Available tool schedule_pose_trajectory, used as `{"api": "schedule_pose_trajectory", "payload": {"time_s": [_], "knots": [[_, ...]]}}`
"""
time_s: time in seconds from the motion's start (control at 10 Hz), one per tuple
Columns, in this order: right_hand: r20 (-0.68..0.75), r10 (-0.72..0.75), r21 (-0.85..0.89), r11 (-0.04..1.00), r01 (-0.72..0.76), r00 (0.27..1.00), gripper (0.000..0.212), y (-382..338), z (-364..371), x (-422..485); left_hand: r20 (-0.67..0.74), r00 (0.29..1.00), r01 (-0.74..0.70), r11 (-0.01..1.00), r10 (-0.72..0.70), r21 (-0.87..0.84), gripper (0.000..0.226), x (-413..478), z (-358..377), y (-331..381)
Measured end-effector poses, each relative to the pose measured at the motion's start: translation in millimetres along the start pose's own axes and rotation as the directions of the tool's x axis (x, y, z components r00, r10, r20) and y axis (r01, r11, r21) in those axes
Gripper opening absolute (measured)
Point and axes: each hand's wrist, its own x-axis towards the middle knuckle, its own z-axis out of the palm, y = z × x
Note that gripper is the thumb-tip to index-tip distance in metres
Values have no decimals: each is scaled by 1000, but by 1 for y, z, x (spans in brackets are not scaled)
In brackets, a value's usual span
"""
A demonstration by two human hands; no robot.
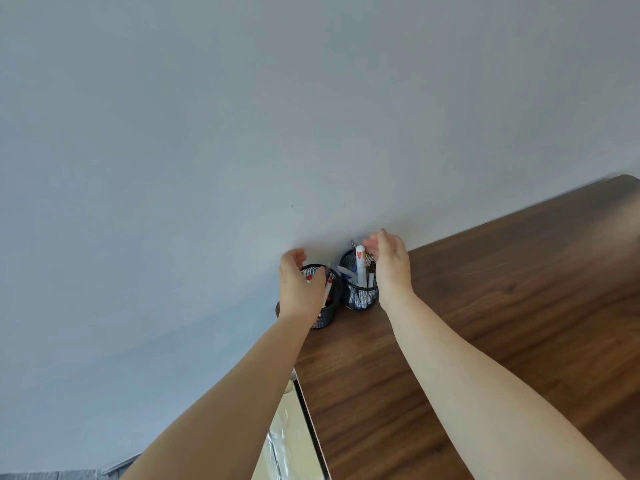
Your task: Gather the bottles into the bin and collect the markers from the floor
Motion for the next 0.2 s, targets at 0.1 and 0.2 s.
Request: {"api": "schedule_pose_trajectory", "payload": {"time_s": [0.1,0.2], "knots": [[-19,-11,7,1000,11,1000,32,-4,-5,-5,-15,999,-35,999,36,22,50,-6,-7,4],[-49,-18,58,998,21,999,20,-11,-15,-13,-68,996,-51,996,56,73,43,-13,-22,10]]}}
